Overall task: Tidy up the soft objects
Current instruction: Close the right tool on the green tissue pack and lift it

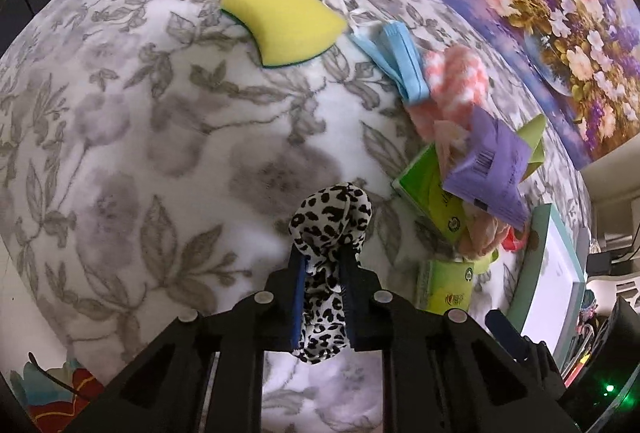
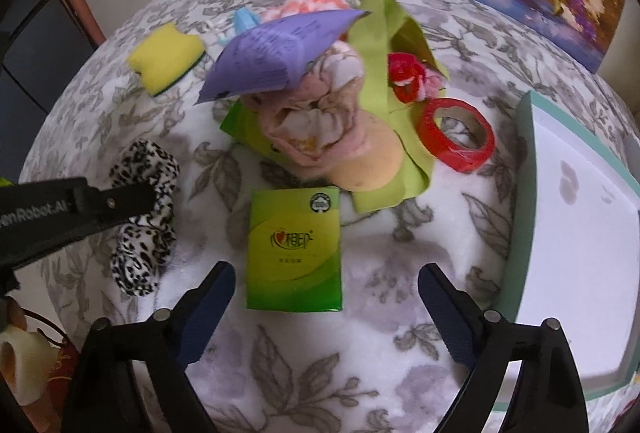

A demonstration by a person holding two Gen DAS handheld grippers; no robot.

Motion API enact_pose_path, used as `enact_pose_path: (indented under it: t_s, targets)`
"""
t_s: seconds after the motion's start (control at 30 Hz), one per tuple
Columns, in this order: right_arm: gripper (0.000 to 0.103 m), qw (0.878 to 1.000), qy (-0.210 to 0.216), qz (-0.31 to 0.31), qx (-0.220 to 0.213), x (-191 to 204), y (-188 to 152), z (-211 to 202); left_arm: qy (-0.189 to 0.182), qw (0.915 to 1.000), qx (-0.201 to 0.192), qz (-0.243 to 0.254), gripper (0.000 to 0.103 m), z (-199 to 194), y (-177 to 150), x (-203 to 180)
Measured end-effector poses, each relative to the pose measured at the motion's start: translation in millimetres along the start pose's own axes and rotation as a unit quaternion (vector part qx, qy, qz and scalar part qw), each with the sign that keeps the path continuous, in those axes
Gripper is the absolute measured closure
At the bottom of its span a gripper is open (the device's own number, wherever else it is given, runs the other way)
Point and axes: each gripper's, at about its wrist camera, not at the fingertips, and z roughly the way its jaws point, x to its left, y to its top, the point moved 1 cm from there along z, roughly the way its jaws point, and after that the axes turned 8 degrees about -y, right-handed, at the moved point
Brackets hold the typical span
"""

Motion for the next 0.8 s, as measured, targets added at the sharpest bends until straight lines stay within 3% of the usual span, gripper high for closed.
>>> enact_pose_path:
  t_s: [0.33,0.4,0.8]
  targets:
    - [0.038,1.000,0.000,-0.010,0.006,10.8,4.2,7.4,-0.002,1.0000,0.005,0.000,0.086,-7.7,2.5,6.4]
    - [0.051,1.000,0.003,-0.011,0.009,11.0,2.3,10.7,-0.002,1.0000,0.007,0.000,0.086,-5.8,2.5,5.3]
    - [0.052,1.000,0.015,0.008,0.012,3.4,1.2,-1.9,0.003,0.9999,0.005,0.016,0.086,-3.2,1.3,-1.3]
